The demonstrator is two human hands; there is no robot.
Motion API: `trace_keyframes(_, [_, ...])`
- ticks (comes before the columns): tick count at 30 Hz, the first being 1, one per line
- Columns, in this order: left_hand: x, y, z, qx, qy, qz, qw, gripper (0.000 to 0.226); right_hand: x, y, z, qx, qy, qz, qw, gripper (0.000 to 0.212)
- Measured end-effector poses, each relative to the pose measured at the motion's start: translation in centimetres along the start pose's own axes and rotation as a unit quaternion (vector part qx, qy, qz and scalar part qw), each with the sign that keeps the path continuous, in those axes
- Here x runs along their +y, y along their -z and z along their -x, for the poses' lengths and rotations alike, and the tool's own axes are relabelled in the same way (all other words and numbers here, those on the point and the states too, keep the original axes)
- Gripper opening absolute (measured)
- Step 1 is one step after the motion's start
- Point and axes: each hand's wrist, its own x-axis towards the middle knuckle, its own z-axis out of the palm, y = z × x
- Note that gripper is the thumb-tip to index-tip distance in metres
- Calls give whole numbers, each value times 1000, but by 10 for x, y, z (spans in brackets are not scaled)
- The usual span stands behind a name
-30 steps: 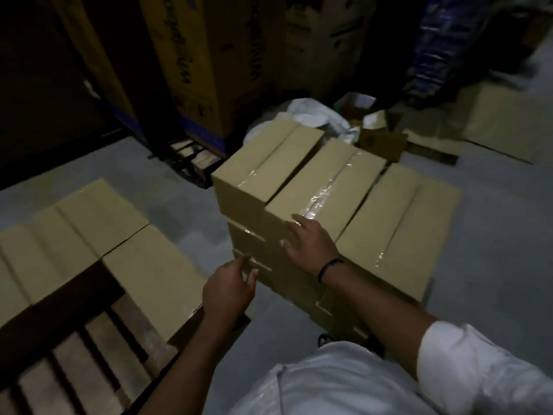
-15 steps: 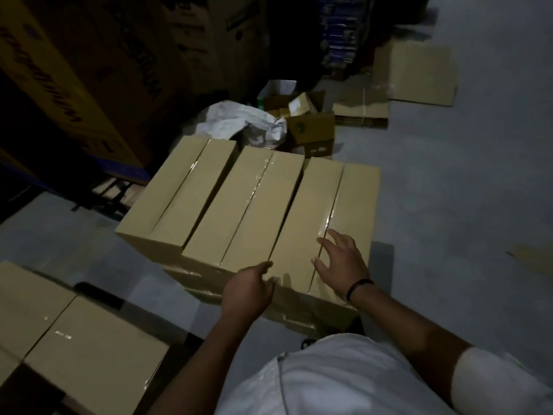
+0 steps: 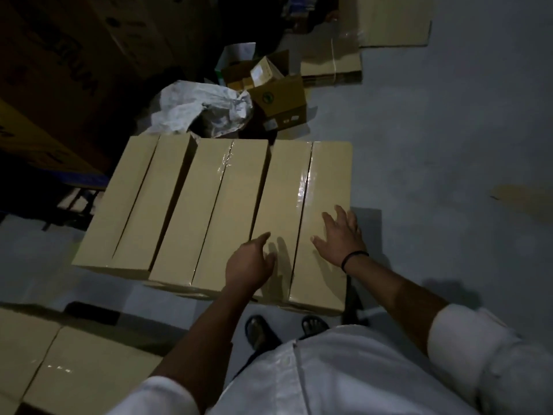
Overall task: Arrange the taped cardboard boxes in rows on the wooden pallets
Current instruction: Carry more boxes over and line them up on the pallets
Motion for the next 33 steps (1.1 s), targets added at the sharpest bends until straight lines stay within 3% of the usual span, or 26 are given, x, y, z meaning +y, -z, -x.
trace_keyframes(6, [-18, 0, -30, -45, -48, -34, 997, 62, -13, -9, -17, -10, -49, -21, 998, 80])
trace_keyframes(11, [-28, 5, -58, -101, -78, -34, 991, 68, -21, -20, -26, -31, -83, 30, 996, 87])
trace_keyframes(21, [-18, -5, -119, -186, -175, -58, 965, 81, -6, -21, -24, -26, -131, 52, 990, 85])
trace_keyframes(33, [-13, -13, -152, -240, -155, -54, 957, 106, -15, -14, -38, -31, -151, 1, 988, 89])
